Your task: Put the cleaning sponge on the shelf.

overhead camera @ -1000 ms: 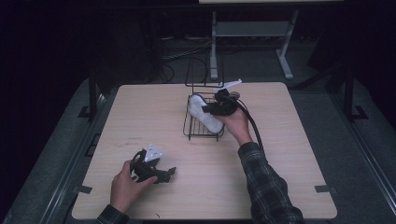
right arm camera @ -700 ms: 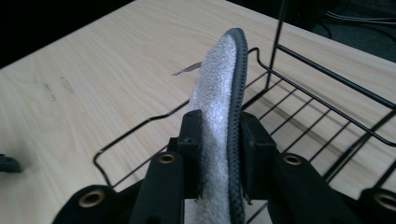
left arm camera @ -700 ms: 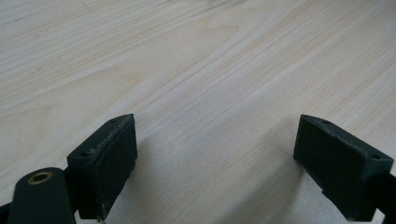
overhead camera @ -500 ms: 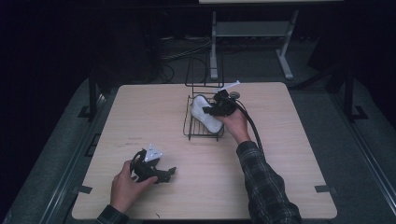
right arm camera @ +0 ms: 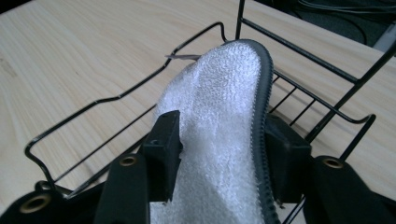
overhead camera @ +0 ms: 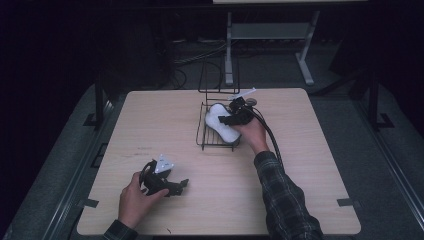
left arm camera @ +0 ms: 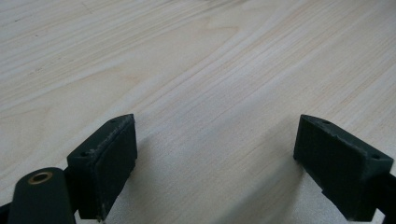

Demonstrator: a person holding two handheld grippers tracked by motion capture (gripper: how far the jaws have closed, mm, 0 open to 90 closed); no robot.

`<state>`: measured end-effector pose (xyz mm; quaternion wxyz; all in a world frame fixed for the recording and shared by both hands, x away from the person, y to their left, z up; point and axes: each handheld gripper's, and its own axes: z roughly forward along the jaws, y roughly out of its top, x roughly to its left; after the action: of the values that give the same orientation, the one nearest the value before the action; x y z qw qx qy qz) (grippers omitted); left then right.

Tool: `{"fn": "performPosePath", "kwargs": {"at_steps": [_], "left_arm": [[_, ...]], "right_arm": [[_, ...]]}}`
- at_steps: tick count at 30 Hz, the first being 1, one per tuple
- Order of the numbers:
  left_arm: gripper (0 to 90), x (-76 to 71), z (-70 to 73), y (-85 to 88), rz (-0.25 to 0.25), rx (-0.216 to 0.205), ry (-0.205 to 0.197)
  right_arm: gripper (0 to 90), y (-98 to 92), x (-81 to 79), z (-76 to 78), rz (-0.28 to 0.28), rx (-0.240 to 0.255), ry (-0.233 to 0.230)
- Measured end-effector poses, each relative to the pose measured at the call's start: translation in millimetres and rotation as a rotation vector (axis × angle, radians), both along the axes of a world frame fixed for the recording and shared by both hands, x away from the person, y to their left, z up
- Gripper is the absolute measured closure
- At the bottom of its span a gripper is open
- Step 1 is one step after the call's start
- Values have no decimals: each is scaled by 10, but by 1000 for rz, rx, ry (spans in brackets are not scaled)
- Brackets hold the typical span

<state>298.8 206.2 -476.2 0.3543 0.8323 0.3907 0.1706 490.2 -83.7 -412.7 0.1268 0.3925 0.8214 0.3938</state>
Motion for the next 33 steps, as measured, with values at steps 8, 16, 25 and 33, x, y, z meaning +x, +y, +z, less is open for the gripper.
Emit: {"fn": "performPosePath", "kwargs": {"at_steps": [8,16,25,33], "left_arm": [[125,1,0,-1,0,0,0],[125,2,-2,-2,0,-1,-1],[125,2,0,0,0,2,-1],[125,1,1,0,-1,3,0]], "right_arm": [[353,-20,7,-23,-37,-27,0],[401,-137,-70,14,-43,17,-20],[830,-352,-284,59,-3,24,-42],[899,-344,-397,-76,47,-35,-1]]}}
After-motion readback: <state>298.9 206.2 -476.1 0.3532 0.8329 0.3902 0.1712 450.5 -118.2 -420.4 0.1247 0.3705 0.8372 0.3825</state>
